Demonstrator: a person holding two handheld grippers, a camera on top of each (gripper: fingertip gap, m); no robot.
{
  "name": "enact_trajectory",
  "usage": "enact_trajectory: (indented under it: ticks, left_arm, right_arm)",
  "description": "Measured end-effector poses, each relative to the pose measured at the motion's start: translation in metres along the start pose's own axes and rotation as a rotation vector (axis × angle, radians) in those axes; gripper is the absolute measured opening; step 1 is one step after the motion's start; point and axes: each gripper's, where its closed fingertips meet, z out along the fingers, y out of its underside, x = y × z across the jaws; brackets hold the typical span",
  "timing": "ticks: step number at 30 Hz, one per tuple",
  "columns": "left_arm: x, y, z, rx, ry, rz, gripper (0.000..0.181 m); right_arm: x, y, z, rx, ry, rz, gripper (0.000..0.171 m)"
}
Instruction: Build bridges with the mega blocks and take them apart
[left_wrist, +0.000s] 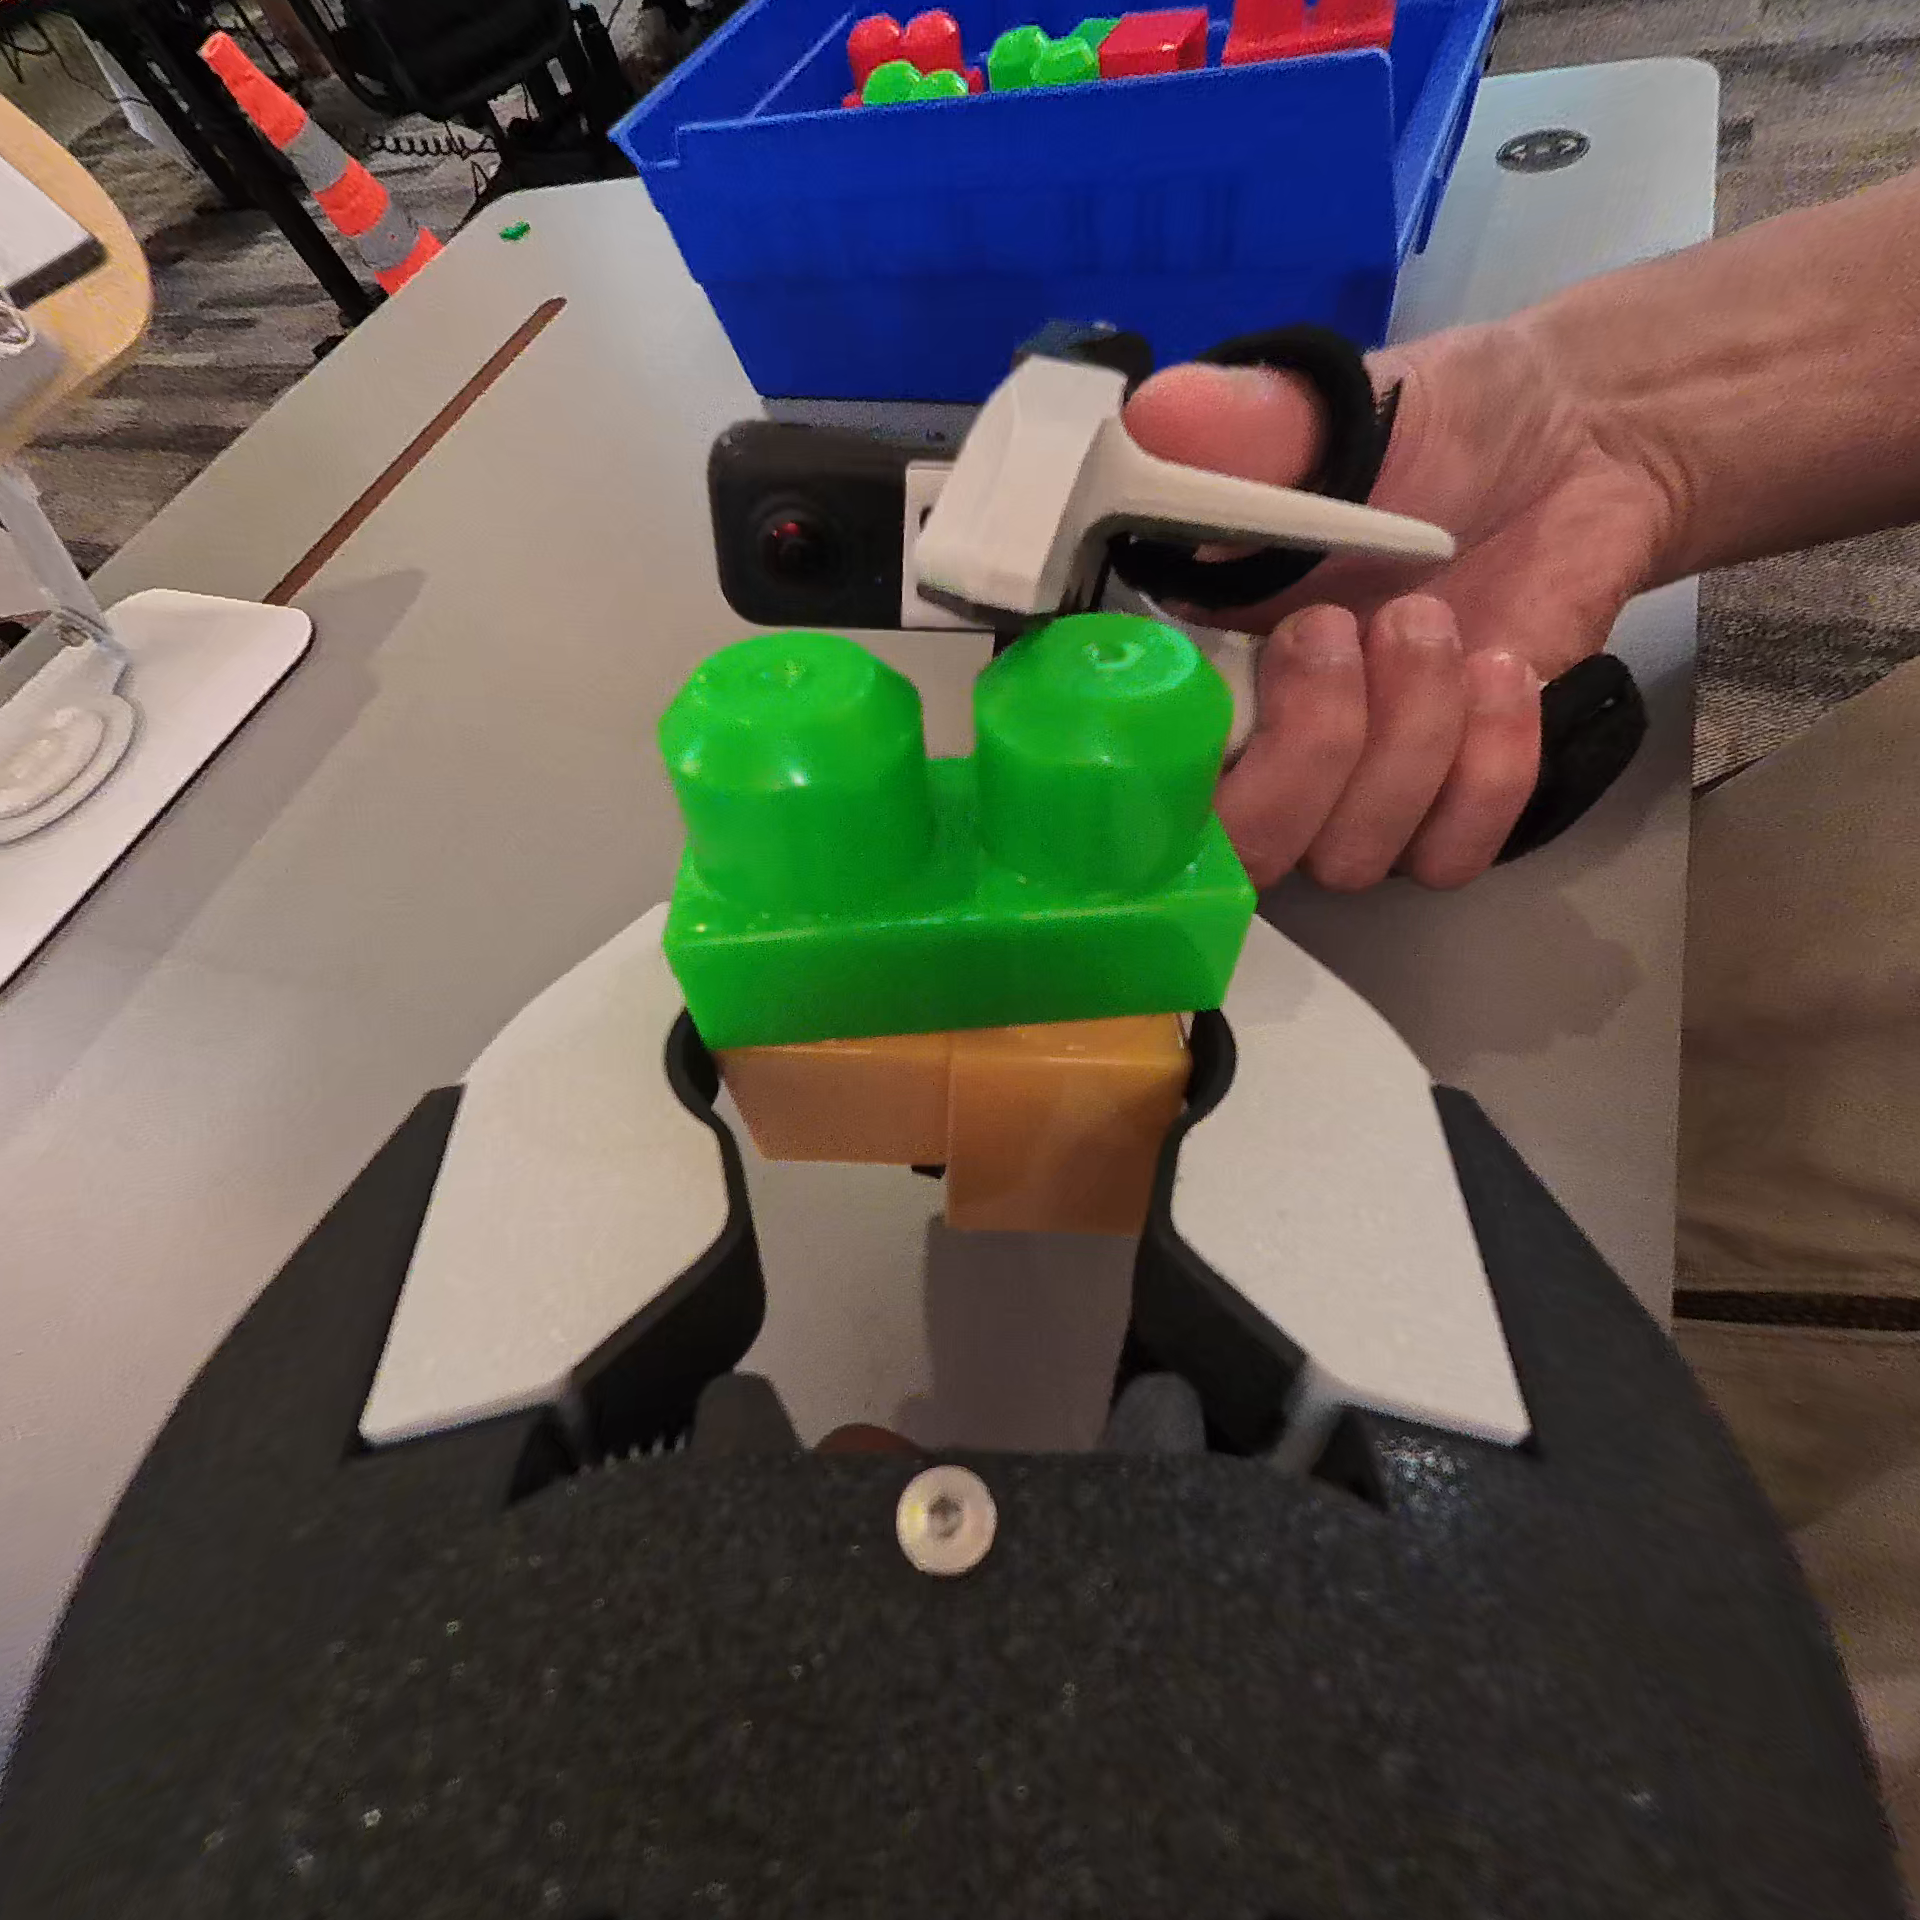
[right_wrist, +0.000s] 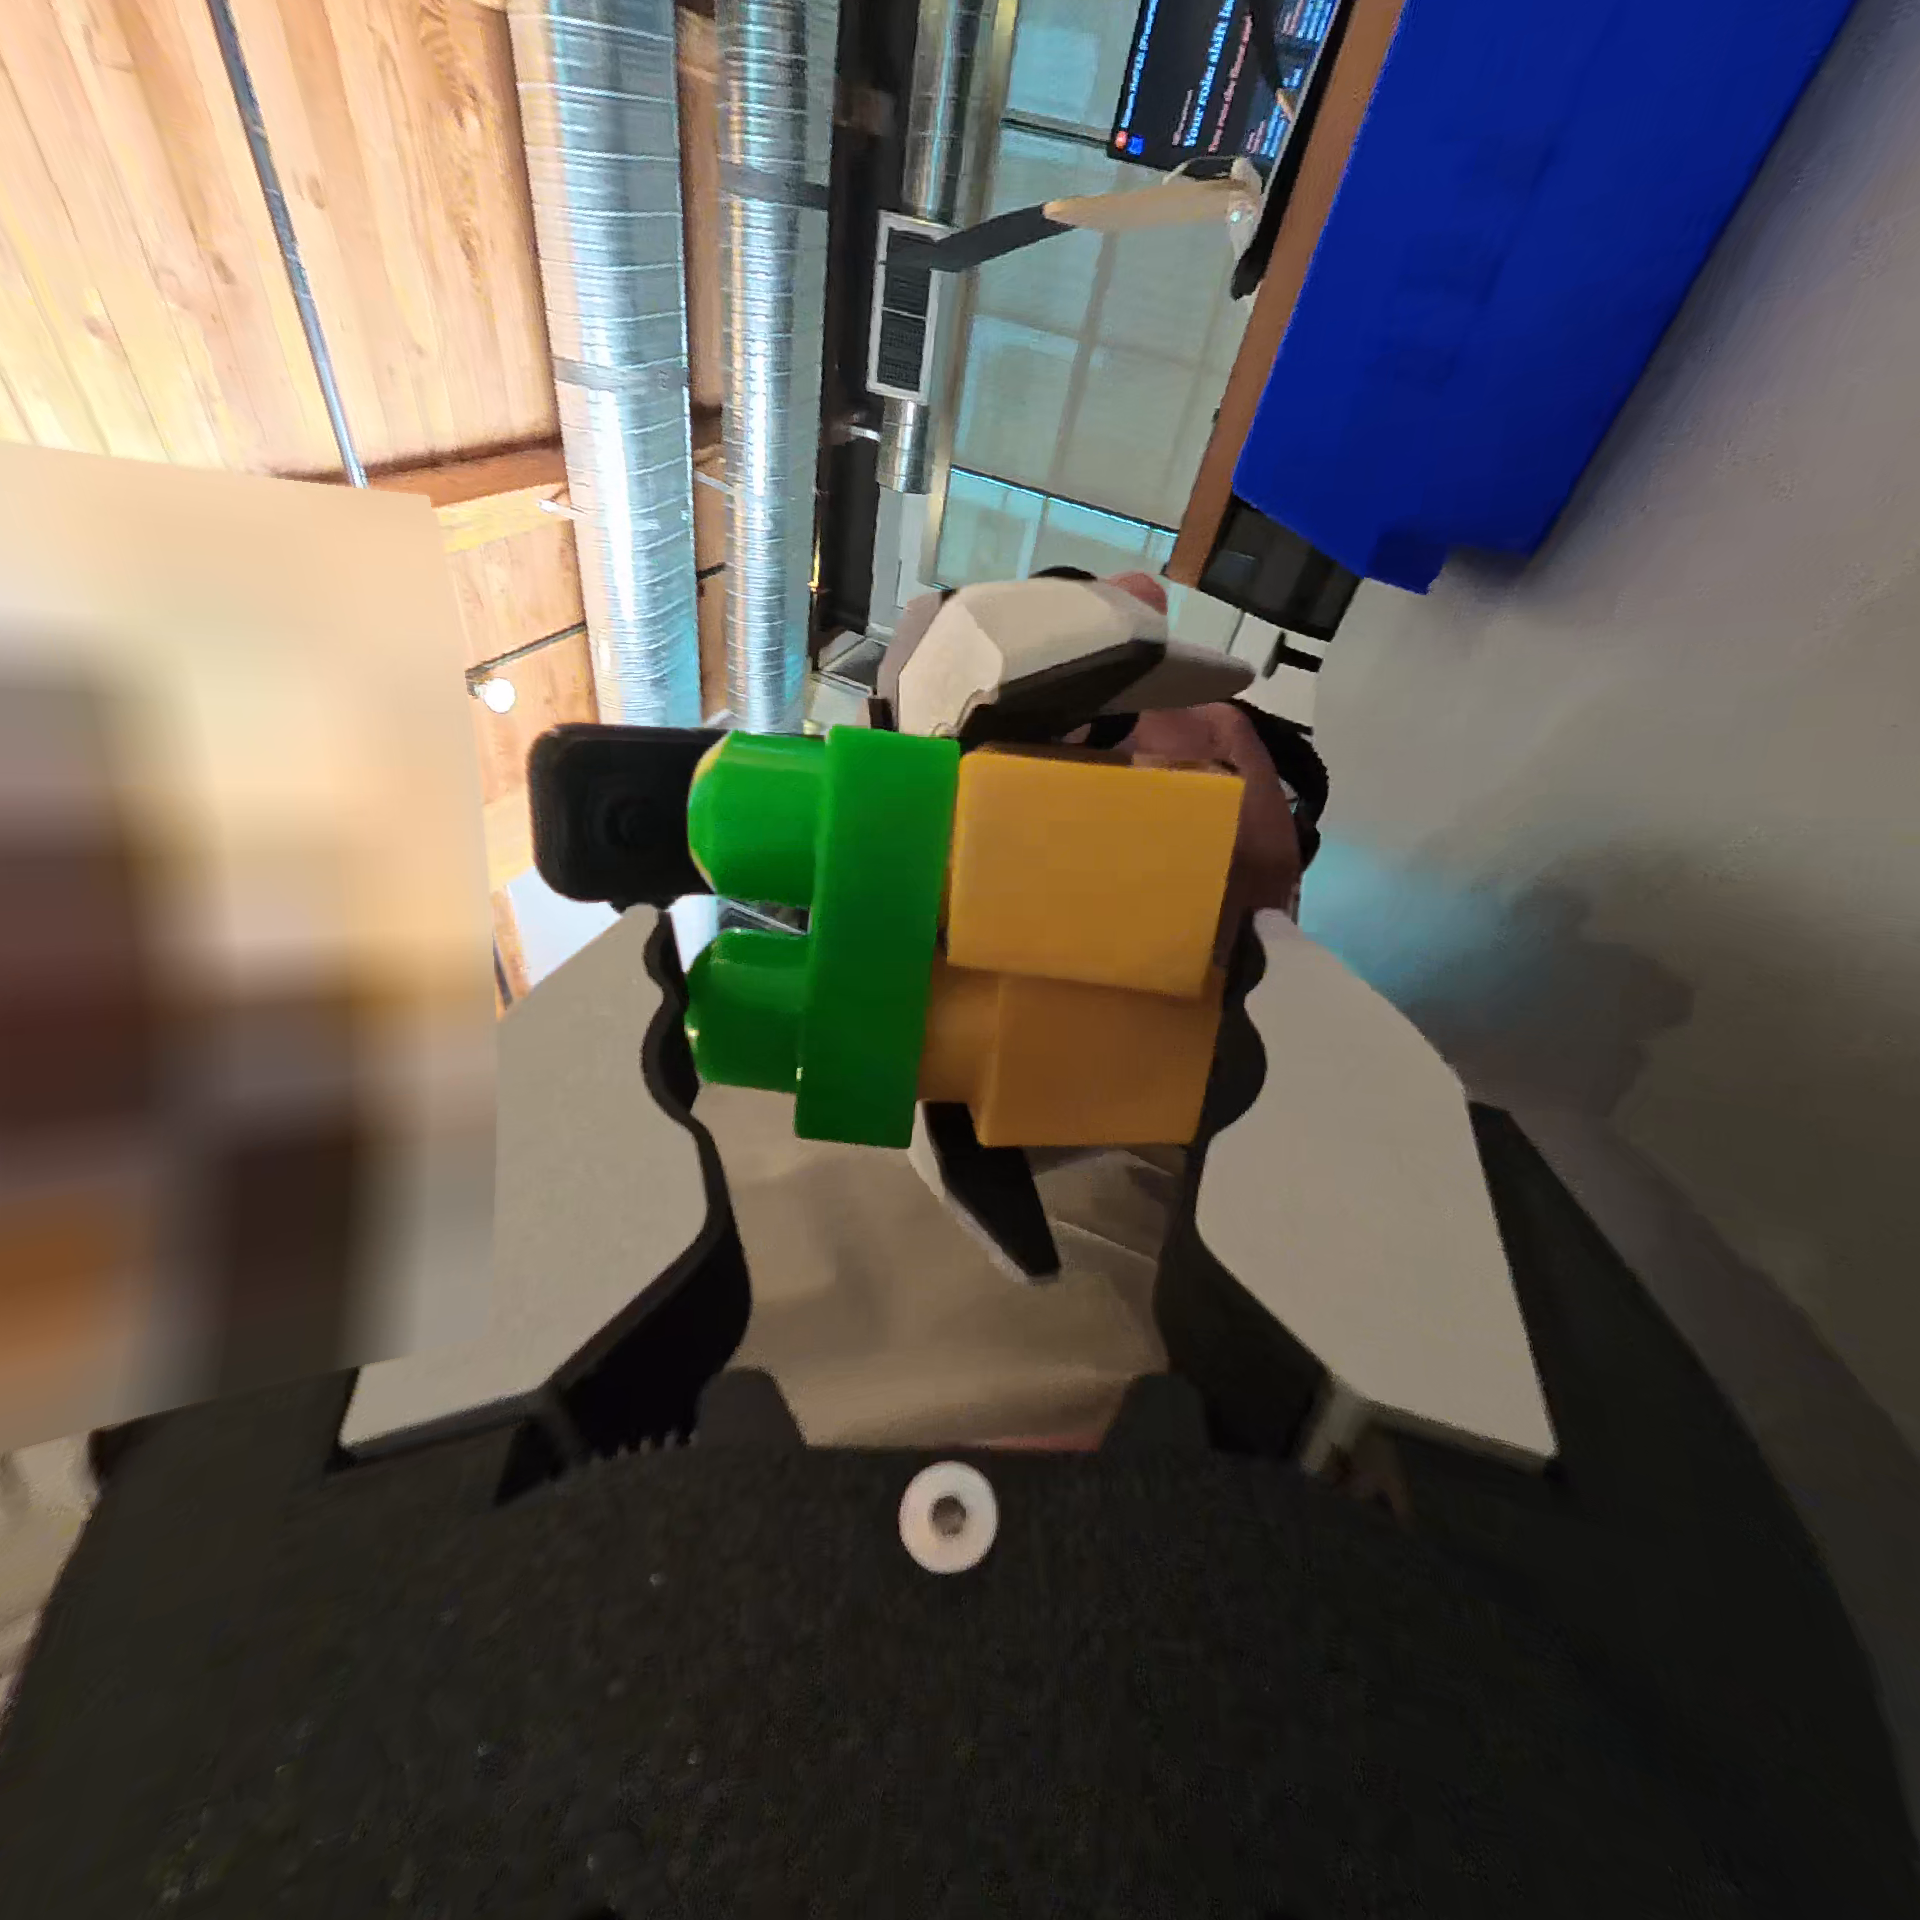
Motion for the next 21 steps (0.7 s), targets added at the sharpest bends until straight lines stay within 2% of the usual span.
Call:
enact_trajectory:
  ticks: [6,8,21]
  left_arm:
    - [0.0013,-0.0018,0.0009,0.022,0.007,-0.012,0.089]
    - [0.0021,-0.0033,0.0011,0.027,-0.002,0.006,0.089]
    - [-0.0012,-0.0089,0.0032,0.068,-0.018,-0.012,0.089]
  right_arm:
    - [-0.0001,-0.0016,-0.0024,0.031,-0.019,0.026,0.093]
    - [0.0006,-0.0025,-0.0035,0.041,-0.031,0.041,0.085]
    - [-0.0016,-0.0073,-0.0061,0.099,-0.075,0.07,0.084]
